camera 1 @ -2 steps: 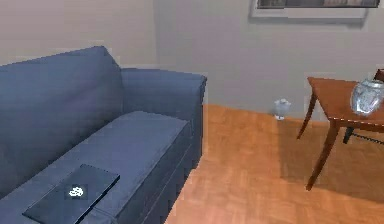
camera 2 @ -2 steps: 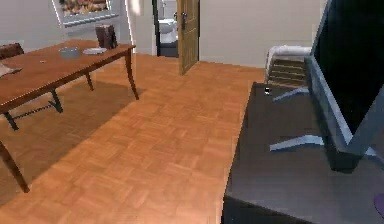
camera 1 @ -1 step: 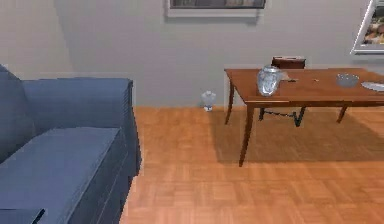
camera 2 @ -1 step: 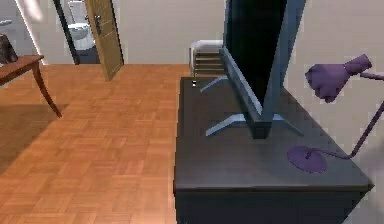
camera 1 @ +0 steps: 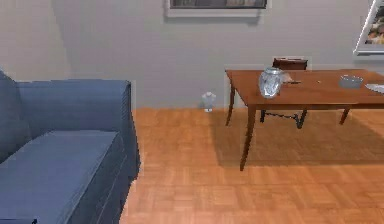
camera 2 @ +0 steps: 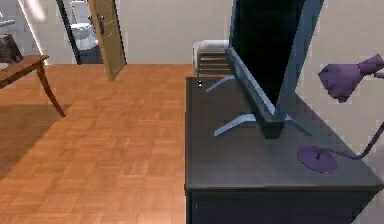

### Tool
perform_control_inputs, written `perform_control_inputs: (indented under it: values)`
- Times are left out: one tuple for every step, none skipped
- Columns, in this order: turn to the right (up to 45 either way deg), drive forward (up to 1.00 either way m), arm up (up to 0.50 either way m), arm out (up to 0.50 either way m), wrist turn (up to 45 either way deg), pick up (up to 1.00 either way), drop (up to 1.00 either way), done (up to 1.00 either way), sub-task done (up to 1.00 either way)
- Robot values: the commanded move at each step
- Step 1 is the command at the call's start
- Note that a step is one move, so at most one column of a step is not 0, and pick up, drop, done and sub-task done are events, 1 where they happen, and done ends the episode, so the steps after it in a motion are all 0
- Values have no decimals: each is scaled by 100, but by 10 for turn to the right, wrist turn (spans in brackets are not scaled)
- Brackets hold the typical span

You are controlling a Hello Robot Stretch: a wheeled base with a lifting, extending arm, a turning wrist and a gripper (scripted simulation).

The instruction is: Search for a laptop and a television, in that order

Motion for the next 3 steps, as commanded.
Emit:
perform_control_inputs:
  values:
    - [450, 0, 0, 0, 0, 0, 0, 0, 0]
    - [450, 0, 0, 0, 0, 0, 0, 0, 0]
    - [180, 0, 0, 0, 0, 0, 0, 0, 0]
